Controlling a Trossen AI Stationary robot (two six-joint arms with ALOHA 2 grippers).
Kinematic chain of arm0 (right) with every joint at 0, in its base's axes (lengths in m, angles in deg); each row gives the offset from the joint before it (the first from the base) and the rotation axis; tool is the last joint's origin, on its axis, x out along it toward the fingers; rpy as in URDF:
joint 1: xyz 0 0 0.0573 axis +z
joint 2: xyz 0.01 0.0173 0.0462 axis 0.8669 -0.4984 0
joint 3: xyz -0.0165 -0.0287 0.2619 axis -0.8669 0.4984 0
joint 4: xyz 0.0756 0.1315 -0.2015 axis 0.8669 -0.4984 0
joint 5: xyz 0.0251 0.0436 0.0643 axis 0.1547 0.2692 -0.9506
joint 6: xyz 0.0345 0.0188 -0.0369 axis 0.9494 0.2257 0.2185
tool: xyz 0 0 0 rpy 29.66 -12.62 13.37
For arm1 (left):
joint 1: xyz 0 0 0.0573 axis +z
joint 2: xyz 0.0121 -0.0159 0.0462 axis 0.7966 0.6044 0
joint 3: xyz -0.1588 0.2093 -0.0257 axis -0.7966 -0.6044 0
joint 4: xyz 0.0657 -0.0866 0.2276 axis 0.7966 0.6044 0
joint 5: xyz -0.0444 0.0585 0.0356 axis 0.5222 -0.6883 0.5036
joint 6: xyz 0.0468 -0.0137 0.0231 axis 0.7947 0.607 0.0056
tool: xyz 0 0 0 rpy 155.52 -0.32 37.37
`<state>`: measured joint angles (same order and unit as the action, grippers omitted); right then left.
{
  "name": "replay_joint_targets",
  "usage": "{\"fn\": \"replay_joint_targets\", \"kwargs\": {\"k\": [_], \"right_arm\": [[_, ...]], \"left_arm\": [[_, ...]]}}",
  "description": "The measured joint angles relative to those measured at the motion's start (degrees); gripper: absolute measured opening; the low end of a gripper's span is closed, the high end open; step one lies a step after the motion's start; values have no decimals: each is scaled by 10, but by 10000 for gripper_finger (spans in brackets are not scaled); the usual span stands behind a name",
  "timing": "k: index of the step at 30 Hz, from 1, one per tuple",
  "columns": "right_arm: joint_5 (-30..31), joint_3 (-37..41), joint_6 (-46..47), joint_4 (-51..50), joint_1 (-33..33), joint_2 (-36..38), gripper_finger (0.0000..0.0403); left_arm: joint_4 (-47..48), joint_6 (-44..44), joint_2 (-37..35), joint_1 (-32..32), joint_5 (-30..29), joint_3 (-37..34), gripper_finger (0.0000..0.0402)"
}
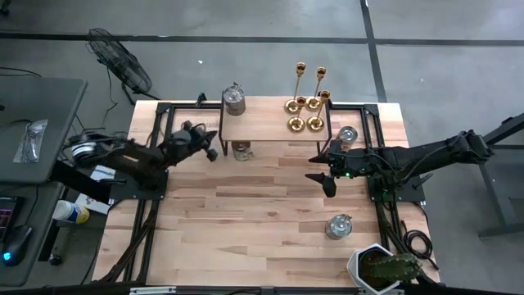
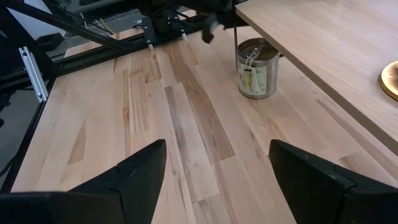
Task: Pick & Place candle stick holders
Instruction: Put the silver scented candle on the shelf
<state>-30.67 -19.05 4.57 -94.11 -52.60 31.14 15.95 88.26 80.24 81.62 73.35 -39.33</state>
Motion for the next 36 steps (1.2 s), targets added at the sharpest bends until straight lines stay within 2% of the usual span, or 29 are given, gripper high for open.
{"fn": "replay_joint_targets", "kwargs": {"k": [4,8,10,15,19,23,28,31,36], "right_arm": [[0,0,0,0,0,0,278],[0,0,0,0,0,0,278],[0,0,0,0,0,0,278],[0,0,0,0,0,0,278],[0,0,0,0,0,0,278],[0,0,0,0,0,0,278],[0,0,0,0,0,0,278],[0,0,0,0,0,0,278],[0,0,0,0,0,0,278]], "left_arm": [[0,0,-90,-64,-33,-31,0],[43,-14,-168,-166,-88,-27,0],[90,-32,-194,-224,-137,-12,0],[222,-114,-220,-371,-314,38,0],[302,-182,-218,-455,-397,74,0],[382,-272,-205,-507,-415,106,0],[405,-392,-165,-531,-424,123,0],[405,-450,-125,-541,-424,131,0],[406,-500,-34,-565,-419,158,0]]}}
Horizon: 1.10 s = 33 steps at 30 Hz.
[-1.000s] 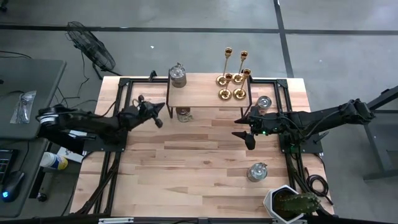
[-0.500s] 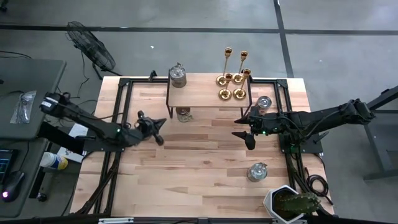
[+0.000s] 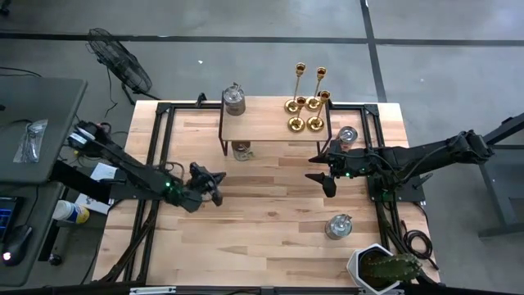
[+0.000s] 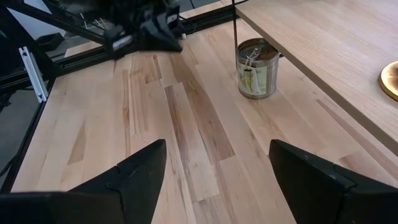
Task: Pick & Place candle stick holders
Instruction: Put the silver scented candle on the shelf
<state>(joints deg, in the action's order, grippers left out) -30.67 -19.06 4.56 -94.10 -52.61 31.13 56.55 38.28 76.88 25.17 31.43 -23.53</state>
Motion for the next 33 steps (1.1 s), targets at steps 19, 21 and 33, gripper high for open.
{"fn": "replay_joint_targets", "kwargs": {"k": [19,21,33], "right_arm": [[0,0,0,0,0,0,278],[0,0,0,0,0,0,278],[0,0,0,0,0,0,278]], "left_arm": [[-75,-10,339,57,-46,235,163],[-75,-12,360,64,-106,252,203],[-74,-9,417,77,-179,298,271]]}}
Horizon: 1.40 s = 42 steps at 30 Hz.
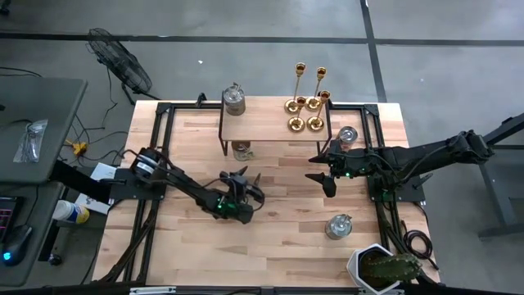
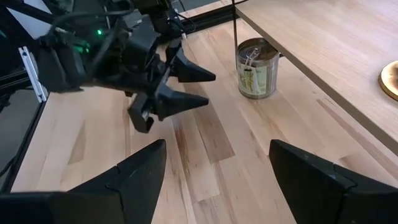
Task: Pick & Place candle stick holders
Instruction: Put the silver scented candle on the shelf
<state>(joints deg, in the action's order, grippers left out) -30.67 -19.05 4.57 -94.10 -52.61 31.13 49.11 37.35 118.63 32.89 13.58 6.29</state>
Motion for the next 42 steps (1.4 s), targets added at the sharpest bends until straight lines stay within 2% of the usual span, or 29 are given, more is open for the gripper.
{"fn": "replay_joint_targets", "kwargs": {"k": [8,17,26,33,42], "right_arm": [[0,0,0,0,0,0,278],[0,0,0,0,0,0,278],[0,0,0,0,0,0,278],[0,0,0,0,0,0,278],[0,0,0,0,0,0,278]], "left_arm": [[29,2,31,4,3,-1,271],[46,-14,51,34,40,-2,271],[34,-14,51,52,110,-2,271],[-18,-13,51,44,219,-2,271],[-36,-7,51,42,234,-2,271]]}}
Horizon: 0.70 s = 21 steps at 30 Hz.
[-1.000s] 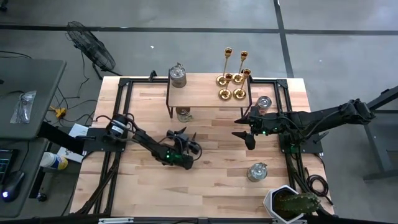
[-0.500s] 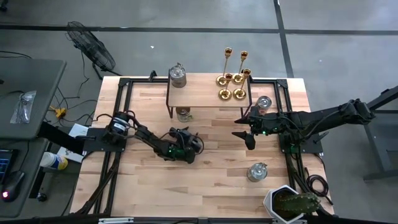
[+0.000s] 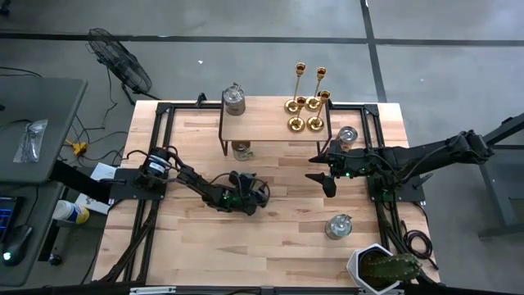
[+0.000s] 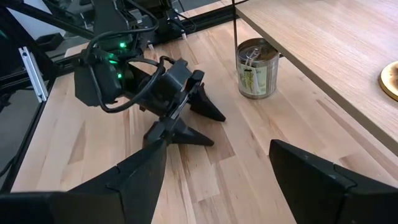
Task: Pick & Place candle stick holders
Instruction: Put the silver scented candle on the shelf
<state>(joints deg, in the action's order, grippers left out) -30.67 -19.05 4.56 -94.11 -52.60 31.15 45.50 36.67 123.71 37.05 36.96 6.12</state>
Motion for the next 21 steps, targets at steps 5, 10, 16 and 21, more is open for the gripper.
{"fn": "replay_joint_targets", "kwargs": {"k": [5,10,16,21], "right_arm": [[0,0,0,0,0,0,278],[0,0,0,0,0,0,278],[0,0,0,0,0,0,278],[0,0,0,0,0,0,278]], "left_arm": [[2,57,-1,0,8,0,271],[60,82,-25,0,11,0,271],[222,-81,-71,12,-26,-16,271],[246,-142,-92,11,-36,-31,271]]}}
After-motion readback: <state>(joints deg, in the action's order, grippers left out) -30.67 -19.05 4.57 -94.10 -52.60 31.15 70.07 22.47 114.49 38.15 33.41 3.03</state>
